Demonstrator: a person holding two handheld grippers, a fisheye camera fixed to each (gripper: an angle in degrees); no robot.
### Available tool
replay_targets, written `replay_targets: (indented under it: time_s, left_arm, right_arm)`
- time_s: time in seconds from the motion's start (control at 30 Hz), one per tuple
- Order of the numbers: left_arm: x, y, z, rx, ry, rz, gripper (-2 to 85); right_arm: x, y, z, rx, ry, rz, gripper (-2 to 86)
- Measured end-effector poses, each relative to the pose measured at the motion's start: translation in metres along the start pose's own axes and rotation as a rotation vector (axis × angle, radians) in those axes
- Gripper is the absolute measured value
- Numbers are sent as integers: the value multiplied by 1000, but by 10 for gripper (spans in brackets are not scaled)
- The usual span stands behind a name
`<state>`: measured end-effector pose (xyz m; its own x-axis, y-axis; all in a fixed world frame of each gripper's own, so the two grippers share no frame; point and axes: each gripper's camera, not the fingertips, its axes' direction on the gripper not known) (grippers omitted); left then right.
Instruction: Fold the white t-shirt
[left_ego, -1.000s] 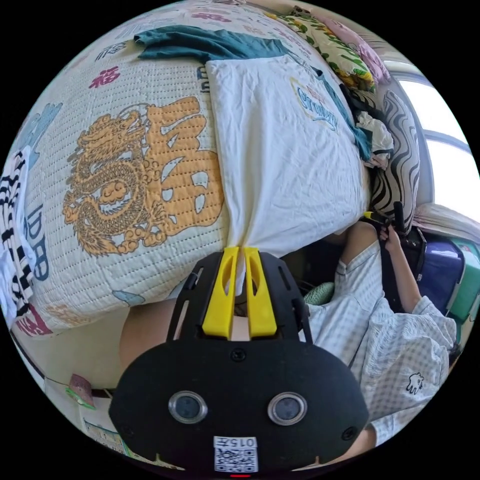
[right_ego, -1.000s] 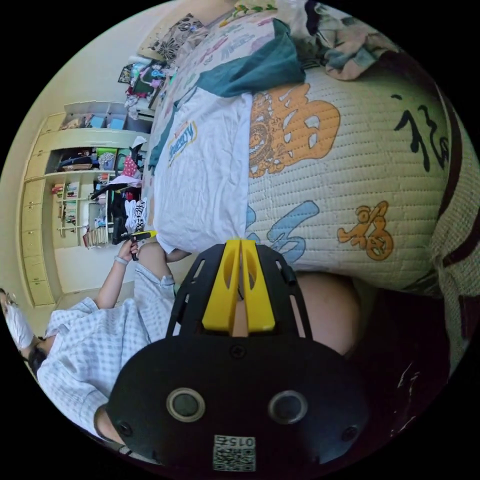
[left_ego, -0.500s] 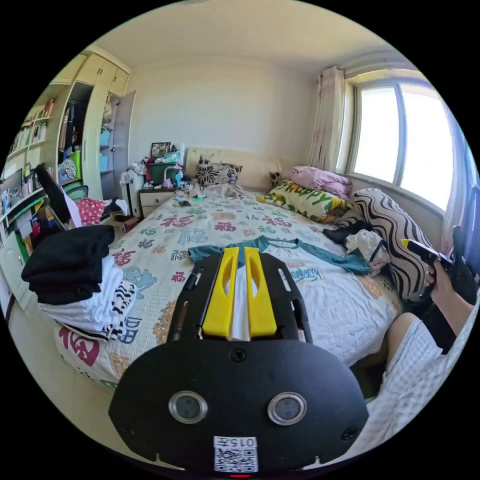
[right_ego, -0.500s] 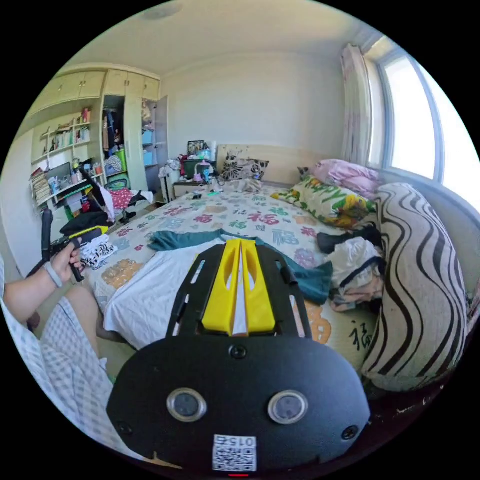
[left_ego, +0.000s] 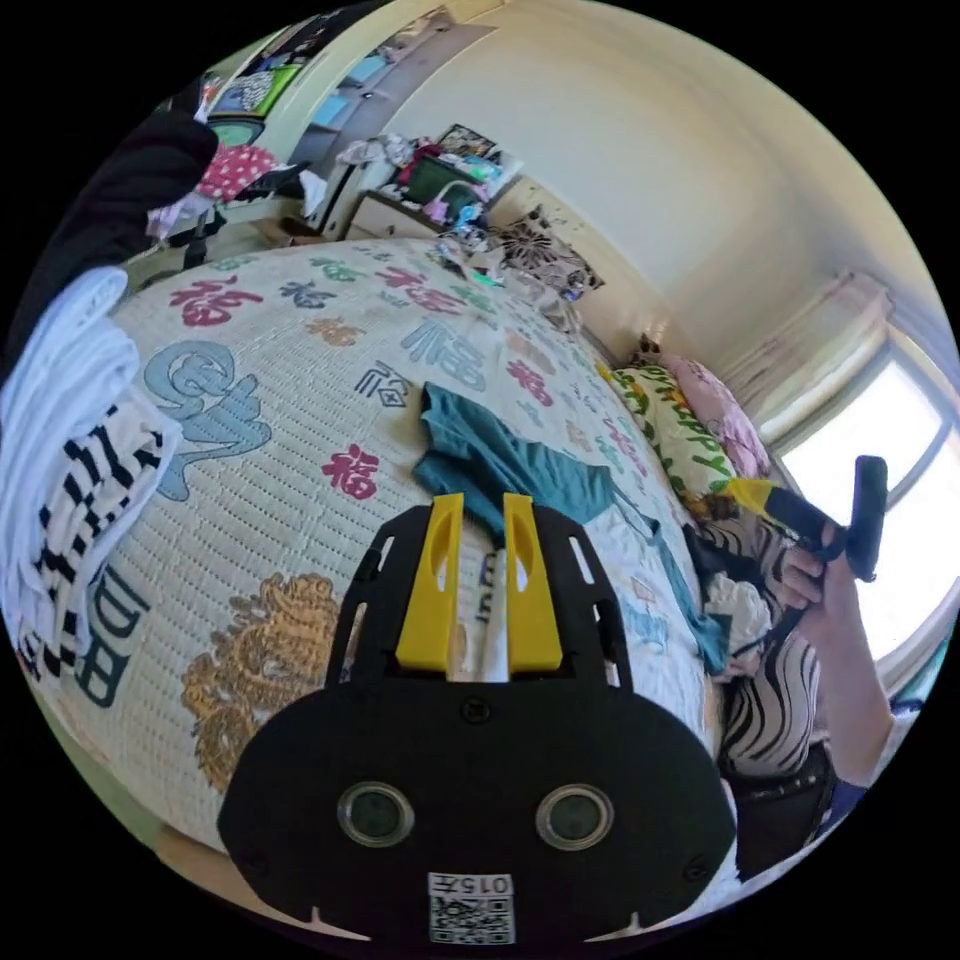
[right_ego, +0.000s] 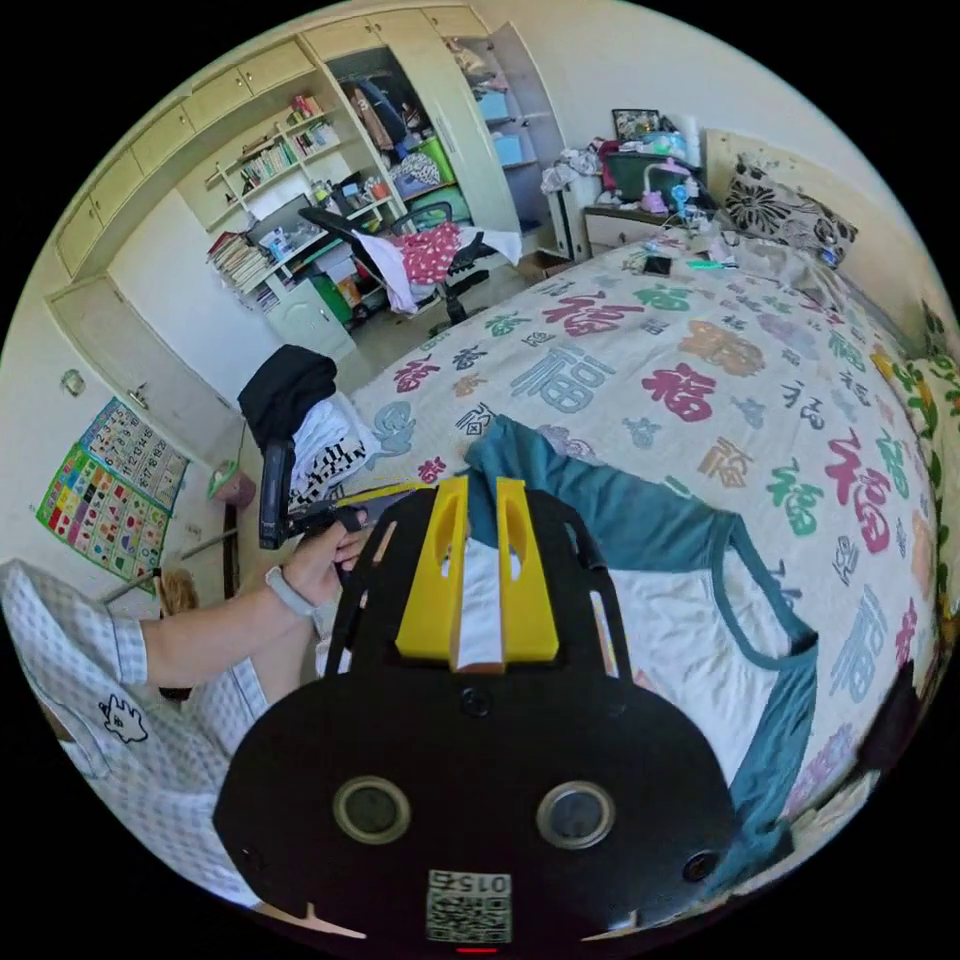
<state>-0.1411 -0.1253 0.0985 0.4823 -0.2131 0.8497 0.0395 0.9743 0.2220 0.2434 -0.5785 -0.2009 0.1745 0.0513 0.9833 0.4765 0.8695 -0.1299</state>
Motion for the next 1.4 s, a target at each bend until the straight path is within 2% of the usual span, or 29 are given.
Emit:
replay_targets:
  time_s: [0.17,0.3,0.4,0.53,0.6,0.77,0.93,1.1,1.27,1.4]
  left_arm:
    - [-24,-23,36,-26,6,-159,83]
    - [-35,-36,55,-52,17,-196,50]
    - [-46,-37,53,-43,59,-231,45]
    - [-55,-25,42,29,84,-293,58]
    - [-54,-29,51,24,78,-301,49]
    - [-57,-42,66,23,106,-356,5]
    - [-58,-20,43,143,112,-370,-5]
    - [-49,0,33,175,62,-372,-5]
    - [-38,12,39,161,67,-386,-6]
    - [-30,17,47,150,86,-394,-6]
  right_arm:
    - [10,-114,117,-193,-79,-89,58]
    - [13,-184,213,-371,-19,-180,68]
    - [8,-214,274,-534,53,-274,71]
    - [6,-239,324,-636,73,-318,61]
    - [7,-250,348,-705,77,-342,25]
    - [19,-267,370,-728,98,-319,-6]
    - [33,-286,363,-628,91,-282,-8]
    - [55,-302,346,-532,57,-202,3]
    - [65,-298,350,-644,46,-278,73]
    - [74,-292,352,-702,56,-315,39]
